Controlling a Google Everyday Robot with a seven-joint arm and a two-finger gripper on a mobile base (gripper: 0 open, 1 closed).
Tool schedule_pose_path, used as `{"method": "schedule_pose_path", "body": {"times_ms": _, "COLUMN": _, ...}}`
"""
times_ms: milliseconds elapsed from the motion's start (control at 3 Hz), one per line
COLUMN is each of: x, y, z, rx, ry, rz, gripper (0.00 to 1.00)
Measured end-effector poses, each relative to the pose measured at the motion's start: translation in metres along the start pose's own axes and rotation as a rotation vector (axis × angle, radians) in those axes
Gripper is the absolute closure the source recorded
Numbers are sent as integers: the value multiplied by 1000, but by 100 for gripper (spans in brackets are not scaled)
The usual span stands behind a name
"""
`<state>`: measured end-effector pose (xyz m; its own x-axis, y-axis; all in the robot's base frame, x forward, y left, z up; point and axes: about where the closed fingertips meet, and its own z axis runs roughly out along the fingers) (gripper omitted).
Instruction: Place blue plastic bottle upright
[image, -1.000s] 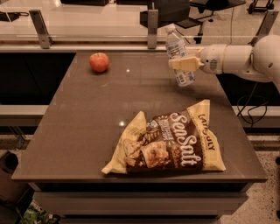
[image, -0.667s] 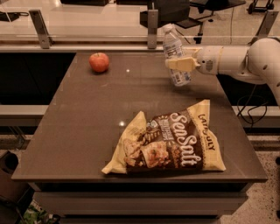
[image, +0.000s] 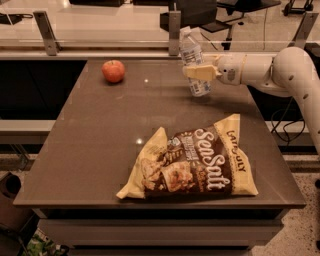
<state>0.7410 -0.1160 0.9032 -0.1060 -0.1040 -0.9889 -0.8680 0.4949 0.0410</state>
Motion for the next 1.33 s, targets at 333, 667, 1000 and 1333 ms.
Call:
{"method": "schedule_pose_path", "body": {"times_ms": 333, "x": 6, "y": -3, "z": 2, "rx": 8, "ry": -15, "rz": 15, "gripper": 100}}
{"method": "schedule_pose_path", "body": {"times_ms": 667, "x": 15, "y": -6, "z": -2, "rx": 29, "ry": -56, "rz": 42, "gripper": 100}}
{"method": "schedule_pose_path", "body": {"times_ms": 1000, "x": 11, "y": -6, "z": -2, "rx": 29, "ry": -56, "rz": 42, "gripper": 100}}
{"method": "schedule_pose_path", "body": {"times_ms": 1333, "x": 10, "y": -6, "z": -3, "rx": 29, "ry": -56, "rz": 42, "gripper": 100}}
